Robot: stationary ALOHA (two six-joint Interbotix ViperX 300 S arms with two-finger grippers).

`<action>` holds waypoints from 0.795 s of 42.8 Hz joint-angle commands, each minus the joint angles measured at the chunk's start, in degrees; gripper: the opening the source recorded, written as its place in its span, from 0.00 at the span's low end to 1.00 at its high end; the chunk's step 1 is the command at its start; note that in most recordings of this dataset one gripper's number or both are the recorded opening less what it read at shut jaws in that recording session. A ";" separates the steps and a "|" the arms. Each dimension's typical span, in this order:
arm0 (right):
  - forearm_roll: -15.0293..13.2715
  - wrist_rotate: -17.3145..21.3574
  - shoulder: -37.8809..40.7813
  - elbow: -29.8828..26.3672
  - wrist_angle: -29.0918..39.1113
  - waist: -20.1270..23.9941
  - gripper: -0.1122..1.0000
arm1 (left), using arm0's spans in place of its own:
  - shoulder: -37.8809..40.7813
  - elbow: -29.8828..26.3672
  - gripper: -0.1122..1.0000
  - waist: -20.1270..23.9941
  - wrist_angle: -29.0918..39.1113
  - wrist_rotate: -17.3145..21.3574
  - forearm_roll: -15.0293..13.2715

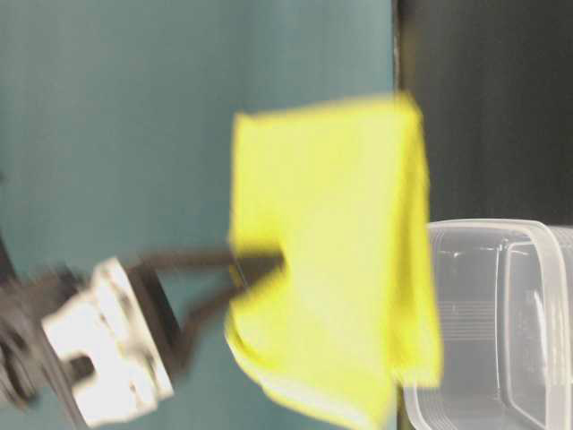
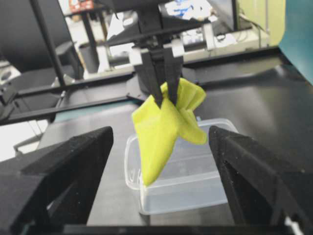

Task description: Place the yellow towel into the container with the left arm.

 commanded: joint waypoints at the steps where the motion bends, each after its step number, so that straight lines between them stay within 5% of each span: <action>1: 0.26 0.18 0.62 -0.70 -0.79 0.00 0.79 | -4.22 4.48 0.17 0.44 -2.20 0.00 0.18; 30: 0.26 0.09 0.62 -0.26 -0.88 0.00 0.79 | -5.10 12.48 0.18 0.62 -9.32 -0.26 0.18; 34: 0.26 0.09 0.62 -0.26 -0.88 0.00 0.79 | -4.66 13.18 0.32 0.70 -10.63 -0.44 0.18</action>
